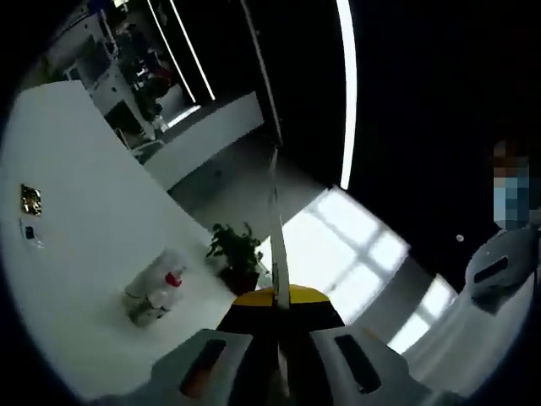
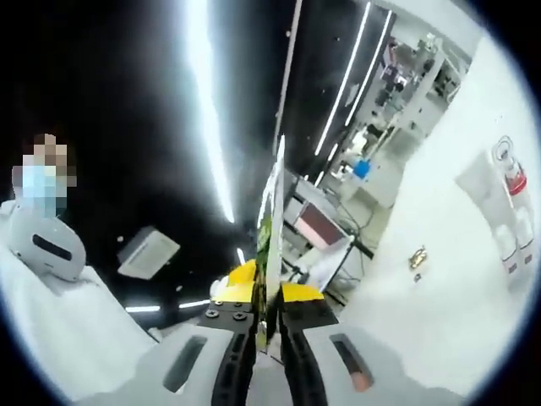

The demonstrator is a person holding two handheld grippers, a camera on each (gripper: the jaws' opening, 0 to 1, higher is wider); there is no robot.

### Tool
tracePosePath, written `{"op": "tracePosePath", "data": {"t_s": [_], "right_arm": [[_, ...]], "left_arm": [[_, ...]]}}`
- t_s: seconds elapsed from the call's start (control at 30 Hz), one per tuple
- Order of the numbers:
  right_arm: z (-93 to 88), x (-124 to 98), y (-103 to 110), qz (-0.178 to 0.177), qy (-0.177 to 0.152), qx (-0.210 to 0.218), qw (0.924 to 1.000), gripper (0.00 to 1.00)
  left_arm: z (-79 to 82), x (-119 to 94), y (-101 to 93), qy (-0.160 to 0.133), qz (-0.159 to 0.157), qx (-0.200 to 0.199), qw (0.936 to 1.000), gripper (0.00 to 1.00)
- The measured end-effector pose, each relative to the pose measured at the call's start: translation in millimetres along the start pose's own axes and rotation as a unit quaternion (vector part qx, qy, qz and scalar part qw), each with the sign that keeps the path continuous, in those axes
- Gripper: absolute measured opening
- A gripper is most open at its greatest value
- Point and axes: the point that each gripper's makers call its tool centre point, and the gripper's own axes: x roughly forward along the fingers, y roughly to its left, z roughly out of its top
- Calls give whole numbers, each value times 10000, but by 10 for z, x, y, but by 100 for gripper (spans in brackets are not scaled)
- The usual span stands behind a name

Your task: Arrange the skincare products in the storage area until every visible bottle or jar stands upright without overlapping.

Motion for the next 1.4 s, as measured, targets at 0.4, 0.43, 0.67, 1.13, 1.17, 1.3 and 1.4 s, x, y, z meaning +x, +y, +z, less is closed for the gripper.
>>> {"op": "tracePosePath", "data": {"t_s": [0.4,0.43,0.67,1.13,1.17,1.3,1.4], "right_arm": [[-4,17,-111,-452,53,-96,9989,1],[-6,16,-115,-459,49,-84,9989,1],[6,-11,-109,-442,15,-140,9989,1],[72,-74,-192,-544,-165,-3,9984,1],[73,-76,-194,-549,-162,2,9984,1],[82,-86,-214,-571,-197,49,9982,1],[90,-88,-224,-582,-232,87,9980,1]], "left_arm": [[-23,-4,126,65,382,17,9992,1],[-26,-4,133,77,410,16,9991,1],[-48,19,125,109,393,43,9992,2],[-230,7,224,551,538,244,9967,6],[-240,5,228,566,541,240,9966,6],[-277,-3,243,603,545,180,9965,6],[-294,-3,251,603,559,113,9966,6]]}}
